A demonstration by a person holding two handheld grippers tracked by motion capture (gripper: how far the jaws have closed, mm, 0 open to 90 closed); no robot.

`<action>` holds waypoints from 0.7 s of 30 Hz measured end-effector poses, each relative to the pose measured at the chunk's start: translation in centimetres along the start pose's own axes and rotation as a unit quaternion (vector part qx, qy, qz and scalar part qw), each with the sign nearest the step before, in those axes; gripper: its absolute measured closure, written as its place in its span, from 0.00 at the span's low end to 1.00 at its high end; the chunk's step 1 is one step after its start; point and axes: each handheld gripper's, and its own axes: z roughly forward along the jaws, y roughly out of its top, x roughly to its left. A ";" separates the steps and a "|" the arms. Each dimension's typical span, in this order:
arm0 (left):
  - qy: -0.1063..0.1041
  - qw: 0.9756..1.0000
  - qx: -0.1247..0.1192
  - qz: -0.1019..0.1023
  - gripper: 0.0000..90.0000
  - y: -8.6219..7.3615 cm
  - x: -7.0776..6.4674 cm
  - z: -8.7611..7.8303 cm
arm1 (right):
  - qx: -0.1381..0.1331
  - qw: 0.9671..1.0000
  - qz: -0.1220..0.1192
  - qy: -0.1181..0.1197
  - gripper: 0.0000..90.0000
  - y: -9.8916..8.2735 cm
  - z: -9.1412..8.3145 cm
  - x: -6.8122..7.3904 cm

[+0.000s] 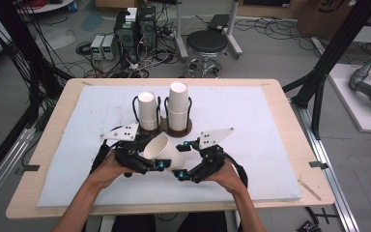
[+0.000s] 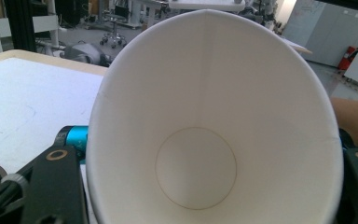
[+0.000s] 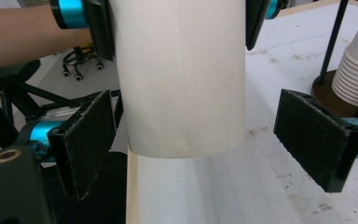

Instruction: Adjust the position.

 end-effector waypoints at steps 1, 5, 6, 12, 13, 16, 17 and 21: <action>0.000 1.000 0.000 0.001 0.33 0.0 0.0 0.0 | 0.002 1.000 0.002 0.001 0.15 0.0 0.0 0.0; 0.003 1.000 0.001 0.001 0.33 0.1 0.0 -0.1 | 0.001 1.000 0.001 -0.002 0.15 0.1 -0.1 0.1; 0.004 1.000 0.001 0.001 0.33 0.1 0.0 -0.2 | 0.002 1.000 0.002 0.000 0.15 0.1 -0.2 0.1; 0.012 1.000 0.010 0.008 0.33 0.2 0.0 -0.5 | 0.018 0.999 0.009 -0.032 0.15 -0.1 -1.1 0.5; 0.014 1.000 0.014 0.009 0.33 0.3 -0.1 -0.5 | 0.014 0.999 0.009 -0.039 0.15 -0.1 -1.4 0.5; 0.024 0.999 0.023 0.014 0.33 0.5 -0.1 -0.8 | 0.008 0.997 0.022 -0.076 0.15 -0.3 -2.5 0.4; 0.027 0.999 0.023 0.015 0.33 0.5 -0.2 -0.9 | 0.006 0.995 0.022 -0.093 0.15 -0.4 -2.9 0.4; 0.038 0.998 0.034 0.021 0.33 0.7 -0.2 -1.2 | 0.005 0.990 0.038 -0.139 0.15 -0.8 -4.1 0.3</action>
